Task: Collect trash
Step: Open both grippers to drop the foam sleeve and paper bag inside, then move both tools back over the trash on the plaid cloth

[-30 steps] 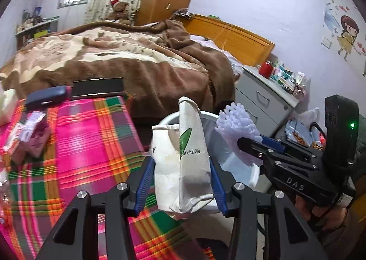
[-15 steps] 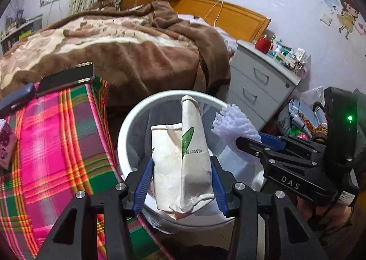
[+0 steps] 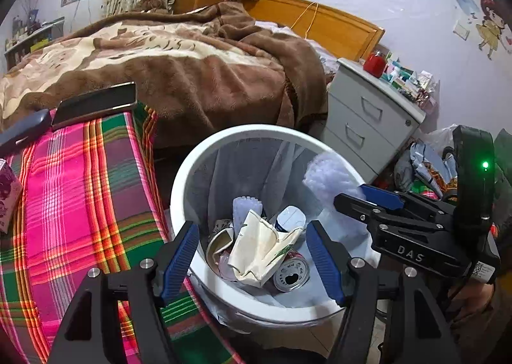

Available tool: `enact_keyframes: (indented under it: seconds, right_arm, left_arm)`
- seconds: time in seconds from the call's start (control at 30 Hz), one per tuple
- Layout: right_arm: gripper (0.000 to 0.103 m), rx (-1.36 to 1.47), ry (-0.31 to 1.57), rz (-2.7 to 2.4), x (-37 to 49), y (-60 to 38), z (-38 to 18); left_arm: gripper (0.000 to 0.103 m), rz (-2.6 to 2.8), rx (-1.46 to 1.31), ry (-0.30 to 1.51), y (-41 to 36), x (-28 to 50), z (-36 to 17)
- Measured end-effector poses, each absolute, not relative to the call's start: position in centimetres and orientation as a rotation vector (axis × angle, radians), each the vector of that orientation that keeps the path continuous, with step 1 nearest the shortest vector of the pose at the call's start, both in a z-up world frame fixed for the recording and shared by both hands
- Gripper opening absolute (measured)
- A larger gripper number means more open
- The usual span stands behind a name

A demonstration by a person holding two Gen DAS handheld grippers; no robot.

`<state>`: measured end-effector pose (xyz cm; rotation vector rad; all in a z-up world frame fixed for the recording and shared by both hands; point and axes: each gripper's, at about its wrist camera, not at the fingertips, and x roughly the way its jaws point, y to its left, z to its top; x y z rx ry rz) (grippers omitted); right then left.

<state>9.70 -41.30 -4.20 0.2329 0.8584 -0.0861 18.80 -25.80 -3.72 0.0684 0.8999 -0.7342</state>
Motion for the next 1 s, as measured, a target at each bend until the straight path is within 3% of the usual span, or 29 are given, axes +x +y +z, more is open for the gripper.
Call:
enact_keyframes:
  seconds: [0.53,1.0]
  right_arm:
    - [0.050,0.276,0.776,-0.029,8.8,-38.6,-1.8]
    - [0.050,0.237,0.642,0.168,9.5,-31.1,0.1]
  left_arm:
    - [0.069,-0.677,0.022,0.814,-19.6,16.7,0.1]
    - [0.070,-0.417,-0.042,0.767,-5.9,16.2,1.4]
